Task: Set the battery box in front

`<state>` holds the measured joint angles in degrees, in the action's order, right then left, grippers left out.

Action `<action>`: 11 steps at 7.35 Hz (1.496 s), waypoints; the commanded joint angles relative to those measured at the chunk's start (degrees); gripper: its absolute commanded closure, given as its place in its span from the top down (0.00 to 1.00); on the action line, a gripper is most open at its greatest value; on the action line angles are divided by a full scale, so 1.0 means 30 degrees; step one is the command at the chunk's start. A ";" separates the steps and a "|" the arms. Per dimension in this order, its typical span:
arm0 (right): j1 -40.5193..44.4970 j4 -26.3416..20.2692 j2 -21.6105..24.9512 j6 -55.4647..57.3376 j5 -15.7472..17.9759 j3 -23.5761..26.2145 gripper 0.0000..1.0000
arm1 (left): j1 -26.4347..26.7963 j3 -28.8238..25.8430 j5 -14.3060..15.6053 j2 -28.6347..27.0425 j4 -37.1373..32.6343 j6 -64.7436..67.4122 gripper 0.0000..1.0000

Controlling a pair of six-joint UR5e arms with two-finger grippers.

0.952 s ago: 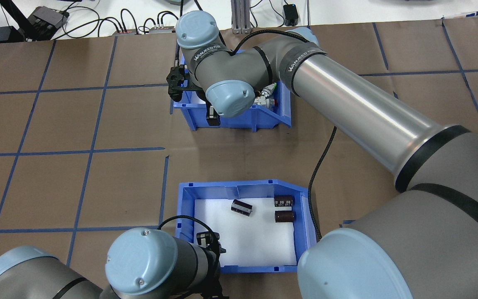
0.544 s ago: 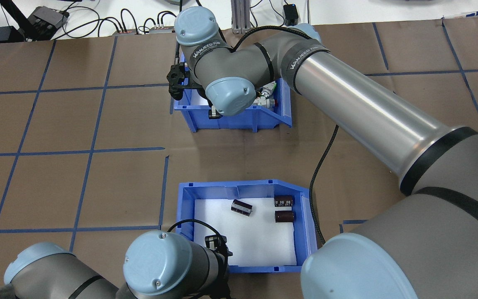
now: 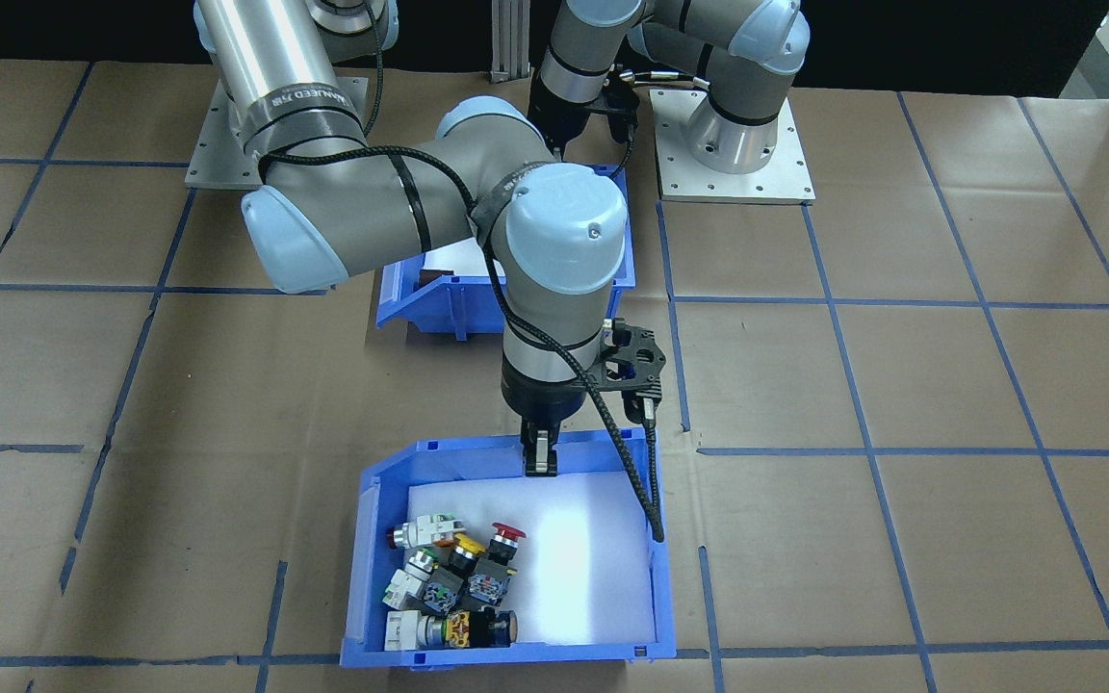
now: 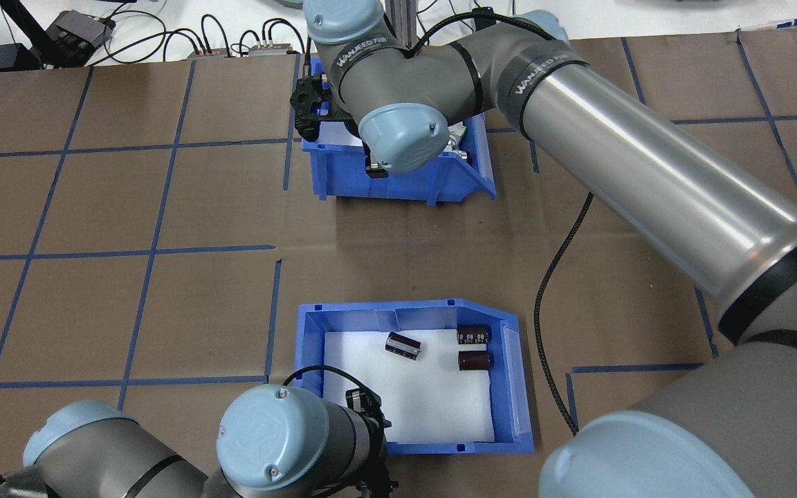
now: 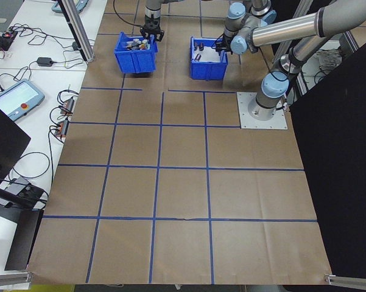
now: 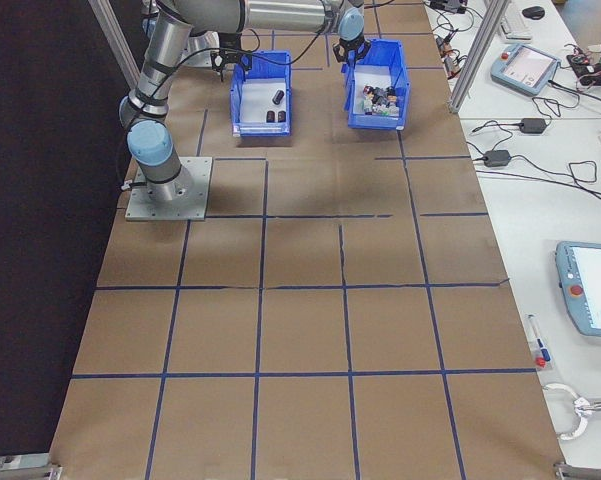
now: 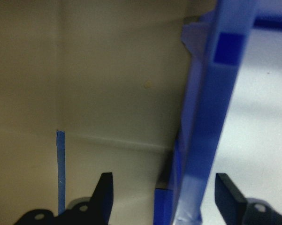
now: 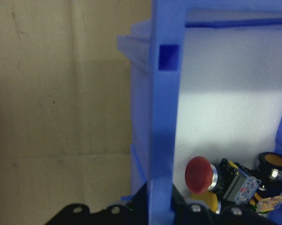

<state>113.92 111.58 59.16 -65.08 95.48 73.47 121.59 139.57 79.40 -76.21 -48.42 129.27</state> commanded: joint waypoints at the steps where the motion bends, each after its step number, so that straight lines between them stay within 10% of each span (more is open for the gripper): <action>1: -0.2218 -0.1766 0.1601 -0.1468 0.0371 0.0147 0.00 | -0.0012 -0.0001 0.1158 -0.0028 0.1164 0.0005 0.23; 3: -0.4475 -0.3465 0.2716 -0.3373 0.0778 0.0147 0.00 | 0.0017 0.0028 0.1132 0.0001 0.1432 -0.0345 0.00; 7: -0.8286 -0.5757 0.4182 -0.6974 0.3975 0.0641 0.00 | -0.0622 -0.0351 0.4032 0.1810 0.1347 -0.4431 0.00; 11: -1.2040 -0.1026 0.7432 -1.1401 0.2253 0.6607 0.00 | -0.5861 -0.2862 0.2489 0.0711 0.0297 -0.9270 0.00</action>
<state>80.49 103.08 78.64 -94.72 104.38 87.41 108.46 134.47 89.37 -72.22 -45.83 106.39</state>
